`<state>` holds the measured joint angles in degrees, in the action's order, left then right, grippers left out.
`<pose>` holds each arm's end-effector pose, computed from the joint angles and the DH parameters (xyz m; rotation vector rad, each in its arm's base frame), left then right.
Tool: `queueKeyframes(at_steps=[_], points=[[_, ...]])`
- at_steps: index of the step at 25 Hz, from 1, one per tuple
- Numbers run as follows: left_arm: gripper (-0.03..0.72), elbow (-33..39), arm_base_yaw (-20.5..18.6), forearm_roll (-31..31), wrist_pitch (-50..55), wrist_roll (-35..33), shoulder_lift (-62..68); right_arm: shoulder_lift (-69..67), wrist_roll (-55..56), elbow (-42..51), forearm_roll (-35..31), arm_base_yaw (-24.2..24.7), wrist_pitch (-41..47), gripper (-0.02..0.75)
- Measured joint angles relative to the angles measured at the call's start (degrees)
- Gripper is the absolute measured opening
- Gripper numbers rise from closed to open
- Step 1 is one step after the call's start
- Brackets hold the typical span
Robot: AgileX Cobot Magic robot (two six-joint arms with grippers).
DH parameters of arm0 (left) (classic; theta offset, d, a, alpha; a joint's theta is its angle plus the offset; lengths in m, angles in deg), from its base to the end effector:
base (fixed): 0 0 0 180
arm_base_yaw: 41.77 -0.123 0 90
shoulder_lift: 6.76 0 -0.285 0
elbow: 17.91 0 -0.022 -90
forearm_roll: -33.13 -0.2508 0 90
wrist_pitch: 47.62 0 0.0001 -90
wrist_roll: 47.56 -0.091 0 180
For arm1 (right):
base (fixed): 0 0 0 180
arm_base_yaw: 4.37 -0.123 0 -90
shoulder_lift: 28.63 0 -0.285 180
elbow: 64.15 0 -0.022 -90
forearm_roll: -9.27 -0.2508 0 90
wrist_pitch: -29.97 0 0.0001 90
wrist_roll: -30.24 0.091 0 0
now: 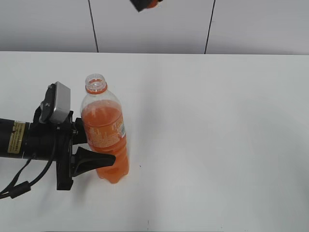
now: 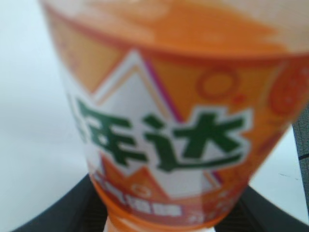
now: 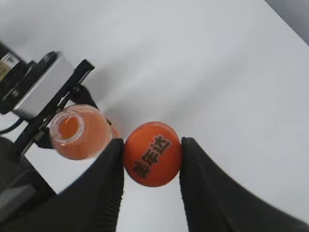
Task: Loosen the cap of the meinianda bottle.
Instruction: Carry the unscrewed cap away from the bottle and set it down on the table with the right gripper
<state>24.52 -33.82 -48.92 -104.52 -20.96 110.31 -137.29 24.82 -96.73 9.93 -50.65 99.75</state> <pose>0.2525 -0.1114 0.1066 1.3217 1.7338 -0.8537 0.2636 0.2742 0.3993 -1.1200 2.3097 0.2607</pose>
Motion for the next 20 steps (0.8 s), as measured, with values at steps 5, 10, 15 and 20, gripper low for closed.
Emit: queueKeyframes(at_steps=[5,10,15,20], points=[[0.377,0.0,0.0,0.0,0.0,0.0,0.0,1.97,7.86,0.0,1.3,6.38,0.0,0.269],[0.37,0.0,0.0,0.0,0.0,0.0,0.0,3.9,9.94,0.59,1.87,13.82,0.06,0.269],[0.368,0.0,0.0,0.0,0.0,0.0,0.0,7.51,9.98,4.55,1.92,22.83,-0.05,0.269],[0.368,0.0,0.0,0.0,0.04,0.0,0.0,11.75,9.8,13.64,2.29,30.59,-0.05,0.269]])
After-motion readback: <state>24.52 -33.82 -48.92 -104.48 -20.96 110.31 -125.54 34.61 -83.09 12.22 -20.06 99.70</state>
